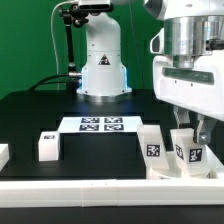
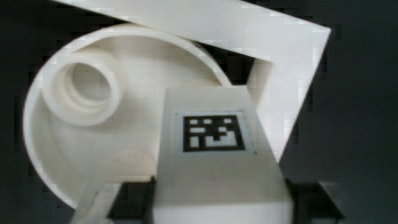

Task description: Assemble stool

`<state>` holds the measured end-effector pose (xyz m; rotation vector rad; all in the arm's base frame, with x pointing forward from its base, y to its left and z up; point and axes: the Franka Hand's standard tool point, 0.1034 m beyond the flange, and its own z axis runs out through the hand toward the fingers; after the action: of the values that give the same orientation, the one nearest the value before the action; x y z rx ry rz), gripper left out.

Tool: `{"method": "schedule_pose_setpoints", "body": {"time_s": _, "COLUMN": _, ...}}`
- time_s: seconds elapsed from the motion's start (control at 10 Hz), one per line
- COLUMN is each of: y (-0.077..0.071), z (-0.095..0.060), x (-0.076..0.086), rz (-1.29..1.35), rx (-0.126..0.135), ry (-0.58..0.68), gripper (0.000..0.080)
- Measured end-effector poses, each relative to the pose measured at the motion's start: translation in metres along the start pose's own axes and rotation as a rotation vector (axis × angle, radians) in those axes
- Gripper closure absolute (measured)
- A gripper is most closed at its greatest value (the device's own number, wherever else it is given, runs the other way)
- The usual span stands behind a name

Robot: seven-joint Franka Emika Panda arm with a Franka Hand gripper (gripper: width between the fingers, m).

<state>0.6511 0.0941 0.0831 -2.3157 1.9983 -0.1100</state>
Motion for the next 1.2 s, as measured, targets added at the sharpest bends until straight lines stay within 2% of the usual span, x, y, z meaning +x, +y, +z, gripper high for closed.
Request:
{"method": "schedule_pose_setpoints", "body": {"time_s": 0.1, "y": 0.0012, "z": 0.0003, "x": 0.0009, "rz": 0.098, "rx": 0.01, "ry": -0.01, "gripper": 0.0462}}
{"method": "schedule_pose_setpoints", "body": {"time_s": 0.6, "y": 0.0017, "z": 0.0005, "x": -0.0019, "rz": 0.467, "rx": 0.009, "ry": -0.045, "gripper": 0.0462}}
{"method": "schedule_pose_setpoints", "body": {"time_s": 0.9, "y": 0.003, "z": 0.0006, "x": -0.005, "rz": 0.553, "rx": -0.011, "ry": -0.072, "gripper": 0.0462}}
{"method": "schedule_pose_setpoints", "body": {"time_s": 1.0, "y": 0.0045, "z": -0.0008, "x": -0.0043, "rz": 0.543, "rx": -0.057, "ry": -0.076, "gripper": 0.0462}}
{"method": "schedule_pose_setpoints", "body": {"time_s": 1.2, "y": 0.0023, "z": 0.0, "x": -0.0056, "rz": 0.528, "rx": -0.05, "ry": -0.08, "gripper": 0.0462}}
